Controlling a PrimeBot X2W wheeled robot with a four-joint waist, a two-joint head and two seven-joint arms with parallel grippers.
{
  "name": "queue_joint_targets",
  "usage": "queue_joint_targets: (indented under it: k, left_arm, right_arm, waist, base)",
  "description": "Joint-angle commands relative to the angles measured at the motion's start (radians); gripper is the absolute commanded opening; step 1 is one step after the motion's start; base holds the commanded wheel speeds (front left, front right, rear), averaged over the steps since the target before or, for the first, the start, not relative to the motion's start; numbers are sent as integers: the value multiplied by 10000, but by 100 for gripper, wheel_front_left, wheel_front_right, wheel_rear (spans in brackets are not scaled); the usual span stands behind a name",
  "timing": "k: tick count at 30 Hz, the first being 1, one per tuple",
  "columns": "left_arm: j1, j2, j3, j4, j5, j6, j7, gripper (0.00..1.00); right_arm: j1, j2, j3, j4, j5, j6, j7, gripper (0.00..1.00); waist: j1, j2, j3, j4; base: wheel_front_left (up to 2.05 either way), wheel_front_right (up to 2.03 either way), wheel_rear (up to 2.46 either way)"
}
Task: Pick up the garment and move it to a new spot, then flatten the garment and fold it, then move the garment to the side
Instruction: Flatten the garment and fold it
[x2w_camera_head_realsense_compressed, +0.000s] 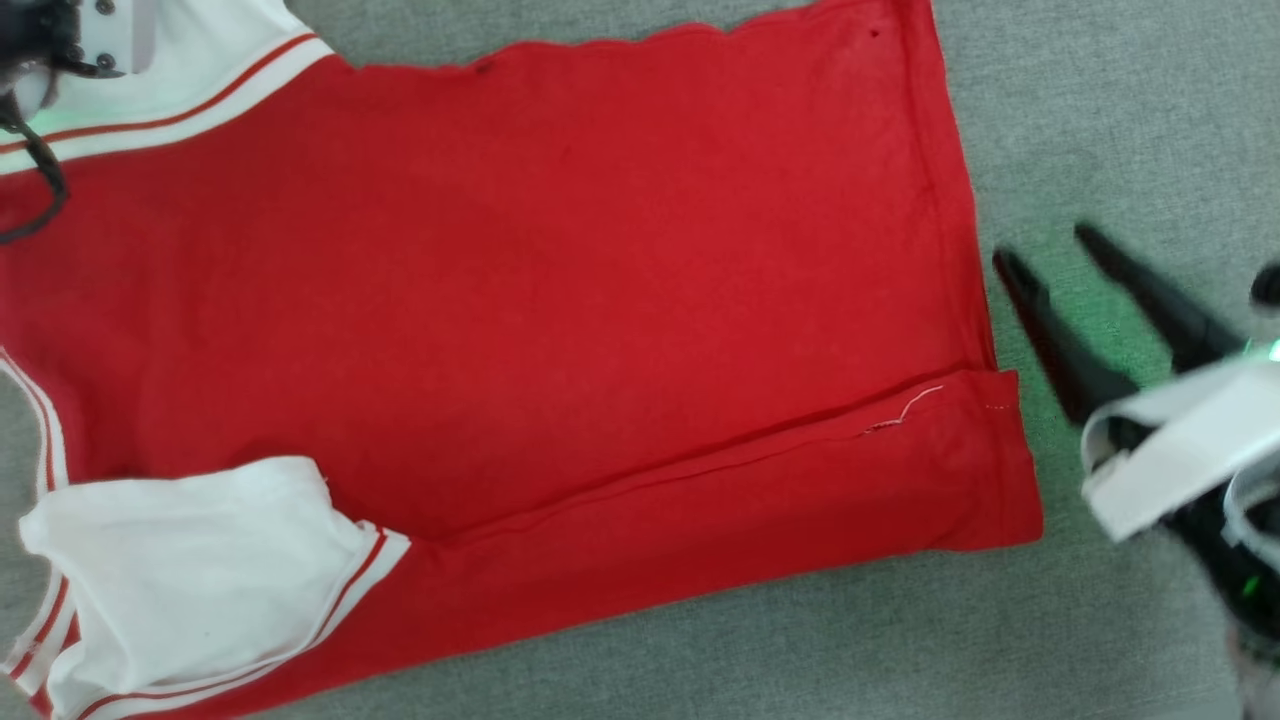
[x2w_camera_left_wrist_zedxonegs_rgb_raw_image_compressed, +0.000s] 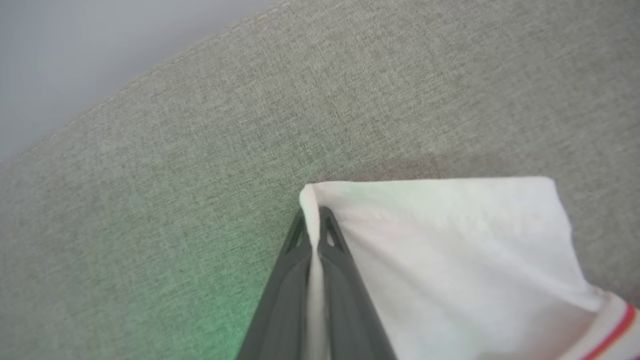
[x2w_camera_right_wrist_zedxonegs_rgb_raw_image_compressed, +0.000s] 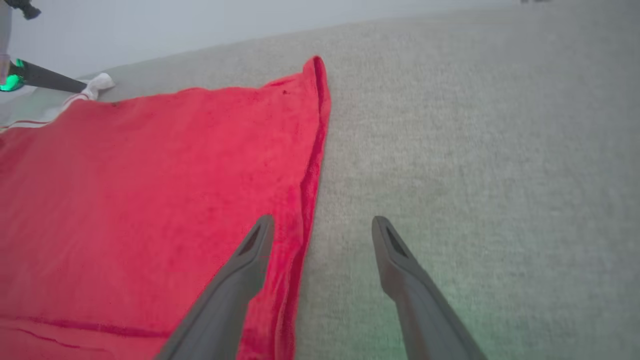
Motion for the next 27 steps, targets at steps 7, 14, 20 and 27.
queue_joint_targets:
  k: [7, 14, 20, 27]
  left_arm:
    - [616, -280, -250, 337, -56, -101, -60, 0]
    - [393, -665, -272, 455, -81, -180, -257, 0]
    - [272, -902, -287, 605, -130, -237, -485, 0]
    - [213, -1026, -311, 761, -193, -290, -717, 0]
  right_arm:
    - [-2478, -268, 259, 691, -121, -4, 1817, 100]
    - [-5010, -161, 814, 2921, -93, -4, 3071, 100]
    - [-6555, -81, 1280, 5072, -141, -4, 3573, 100]
    - [-7408, -28, 1805, 6962, 19, -5, 4830, 100]
  waist:
    - [0, 0, -13, 347]
    - [0, 0, 114, 693]
    - [0, 0, 177, 841]
    - [0, 0, 187, 924]
  base:
    - [0, 0, 0]
    - [0, 0, 0]
    - [0, 0, 0]
    - [0, 0, 0]
